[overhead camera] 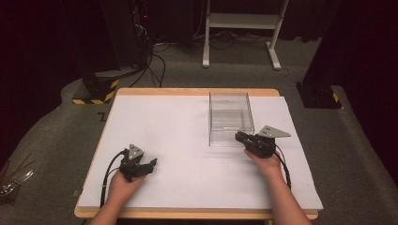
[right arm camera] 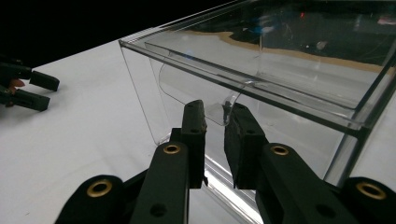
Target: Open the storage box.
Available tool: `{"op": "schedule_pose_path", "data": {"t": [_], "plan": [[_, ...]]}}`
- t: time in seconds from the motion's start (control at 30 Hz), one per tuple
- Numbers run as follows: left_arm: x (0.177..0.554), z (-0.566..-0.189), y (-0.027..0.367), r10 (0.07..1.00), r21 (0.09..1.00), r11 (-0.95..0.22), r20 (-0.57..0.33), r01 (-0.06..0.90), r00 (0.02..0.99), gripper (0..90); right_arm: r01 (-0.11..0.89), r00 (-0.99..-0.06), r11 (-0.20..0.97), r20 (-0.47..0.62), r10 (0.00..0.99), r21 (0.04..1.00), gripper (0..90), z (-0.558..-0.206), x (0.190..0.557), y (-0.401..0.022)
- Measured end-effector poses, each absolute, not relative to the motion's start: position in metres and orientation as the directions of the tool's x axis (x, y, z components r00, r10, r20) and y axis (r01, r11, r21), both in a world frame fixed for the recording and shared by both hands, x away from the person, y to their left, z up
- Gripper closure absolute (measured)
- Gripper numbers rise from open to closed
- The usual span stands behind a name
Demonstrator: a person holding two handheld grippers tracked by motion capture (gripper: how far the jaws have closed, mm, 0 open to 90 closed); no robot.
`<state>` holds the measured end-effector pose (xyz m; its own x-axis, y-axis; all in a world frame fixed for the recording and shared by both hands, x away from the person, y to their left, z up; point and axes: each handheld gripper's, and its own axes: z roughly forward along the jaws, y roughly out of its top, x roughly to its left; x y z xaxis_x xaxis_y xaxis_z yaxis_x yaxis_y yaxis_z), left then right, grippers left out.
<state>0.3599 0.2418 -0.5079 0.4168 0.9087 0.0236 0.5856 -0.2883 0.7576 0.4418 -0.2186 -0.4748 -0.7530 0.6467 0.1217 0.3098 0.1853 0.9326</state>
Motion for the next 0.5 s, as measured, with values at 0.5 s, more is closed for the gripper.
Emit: {"op": "schedule_pose_path", "data": {"t": [0.5], "plan": [[0.36,-0.508,0.242,0.909,0.758,-0.288,0.024,0.585,0.416,35.0,0.302,-0.756,0.192,0.112,0.645,0.934,82.3,-0.474,0.422,-0.226]]}}
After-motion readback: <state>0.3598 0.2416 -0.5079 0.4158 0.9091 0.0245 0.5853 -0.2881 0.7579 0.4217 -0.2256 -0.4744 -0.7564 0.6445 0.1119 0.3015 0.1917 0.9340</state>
